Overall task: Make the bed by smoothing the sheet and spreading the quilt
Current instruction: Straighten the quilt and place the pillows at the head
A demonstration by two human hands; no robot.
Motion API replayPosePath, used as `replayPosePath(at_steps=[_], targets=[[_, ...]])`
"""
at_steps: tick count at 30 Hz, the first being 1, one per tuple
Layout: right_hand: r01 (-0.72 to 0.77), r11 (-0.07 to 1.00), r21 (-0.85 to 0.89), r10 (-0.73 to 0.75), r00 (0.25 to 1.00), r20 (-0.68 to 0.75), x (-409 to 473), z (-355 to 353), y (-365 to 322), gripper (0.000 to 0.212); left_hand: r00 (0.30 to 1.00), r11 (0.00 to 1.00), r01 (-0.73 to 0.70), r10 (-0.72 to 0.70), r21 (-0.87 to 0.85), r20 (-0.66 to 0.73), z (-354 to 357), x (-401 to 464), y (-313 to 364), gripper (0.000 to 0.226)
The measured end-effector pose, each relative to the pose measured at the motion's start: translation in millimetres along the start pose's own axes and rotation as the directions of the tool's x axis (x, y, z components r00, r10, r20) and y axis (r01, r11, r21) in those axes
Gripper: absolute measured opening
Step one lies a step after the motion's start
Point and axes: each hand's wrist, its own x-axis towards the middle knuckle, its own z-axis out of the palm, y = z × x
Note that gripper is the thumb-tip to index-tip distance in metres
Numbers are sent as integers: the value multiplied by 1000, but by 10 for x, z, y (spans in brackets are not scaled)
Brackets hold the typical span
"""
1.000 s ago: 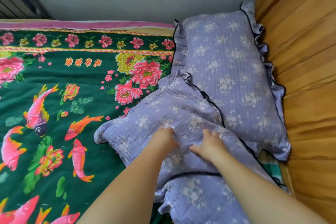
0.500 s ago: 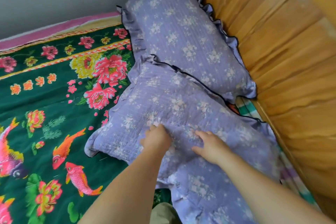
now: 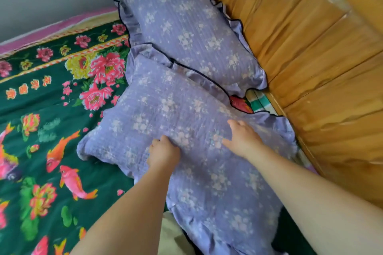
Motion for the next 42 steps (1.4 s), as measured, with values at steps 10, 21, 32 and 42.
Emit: replayPosePath(at_steps=[10,21,32,42], targets=[[132,987,-95,-135,991,-20,334,-220,377,82,986,907,140,-164,-396,-27,534,-372,207,54],[117,985,128,-128,988,83,825,22,-26,115,845,475,468,-487,-745,220,648,-145,-158,88],[137,989,60,-127,981,-150,-12,412,-321,75,943,861,333,-313,-384,117,811,-220,-638,35],[6,991,132,21,980,-199,-1070,904,-637,75,947,858,320,-302,-401,108,906,-603,-1440,32]])
